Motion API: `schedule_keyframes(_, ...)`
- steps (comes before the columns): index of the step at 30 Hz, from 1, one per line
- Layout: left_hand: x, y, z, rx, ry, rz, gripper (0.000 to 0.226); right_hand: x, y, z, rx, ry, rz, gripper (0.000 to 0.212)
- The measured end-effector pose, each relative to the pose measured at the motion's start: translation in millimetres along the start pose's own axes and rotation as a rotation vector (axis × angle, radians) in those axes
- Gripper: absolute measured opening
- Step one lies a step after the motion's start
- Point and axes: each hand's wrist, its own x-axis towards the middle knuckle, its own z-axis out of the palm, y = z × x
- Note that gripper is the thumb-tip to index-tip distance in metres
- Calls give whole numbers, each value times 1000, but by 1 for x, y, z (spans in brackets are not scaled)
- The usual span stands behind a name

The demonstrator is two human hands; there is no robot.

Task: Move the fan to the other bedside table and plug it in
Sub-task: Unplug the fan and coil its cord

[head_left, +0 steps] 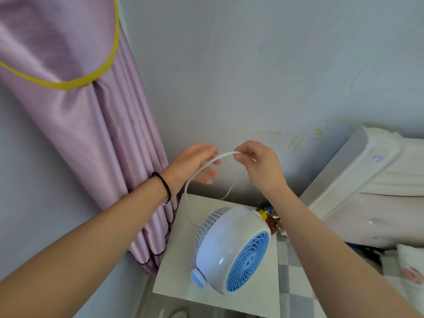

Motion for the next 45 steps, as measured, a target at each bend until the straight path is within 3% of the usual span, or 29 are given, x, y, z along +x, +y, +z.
schedule_keyframes(5, 1, 39, 15, 431, 39, 218, 35, -2, -44, -10, 80, 36, -149, 15)
schedule_keyframes(9, -8, 55, 15, 664, 26, 288, 36, -7, -50, -18, 110, -12, -108, 24)
schedule_keyframes(12, -15, 53, 9, 603, 88, 330, 35, -12, -40, -22, -4, -153, -79, 11)
schedule_keyframes(16, -21, 45, -7, 454, 257, 352, 38, -18, -3, -30, -287, -283, 23, 16)
schedule_keyframes(21, -34, 33, -13, 425, 299, 343, 33, -21, -7, -45, 33, 79, 159, 18)
schedule_keyframes(24, -39, 31, -5, 585, 451, 485, 8, -18, -45, -51, 257, 215, 92, 24)
schedule_keyframes(27, -56, 33, 10, 678, 628, 703, 10, -16, -82, -57, 369, 287, -3, 26)
schedule_keyframes(29, -68, 33, 24, 665, 504, 770, 11, -16, -101, -59, 393, 308, -58, 26)
schedule_keyframes(31, -74, 34, 36, 653, 356, 686, 19, -18, -114, -58, 404, 301, -89, 25)
schedule_keyframes(34, -67, 36, 42, 681, 343, 534, 40, -22, -125, -56, 465, 297, -95, 23)
schedule_keyframes(37, -58, 37, 40, 764, 325, 441, 24, -25, -130, -56, 524, 307, -65, 21)
schedule_keyframes(41, -57, 26, 37, 628, 101, 349, 11, -26, -129, -58, 602, 327, -1, 18)
schedule_keyframes(45, -66, 19, 28, 603, 34, 280, 25, -23, -122, -69, 692, 398, 68, 21)
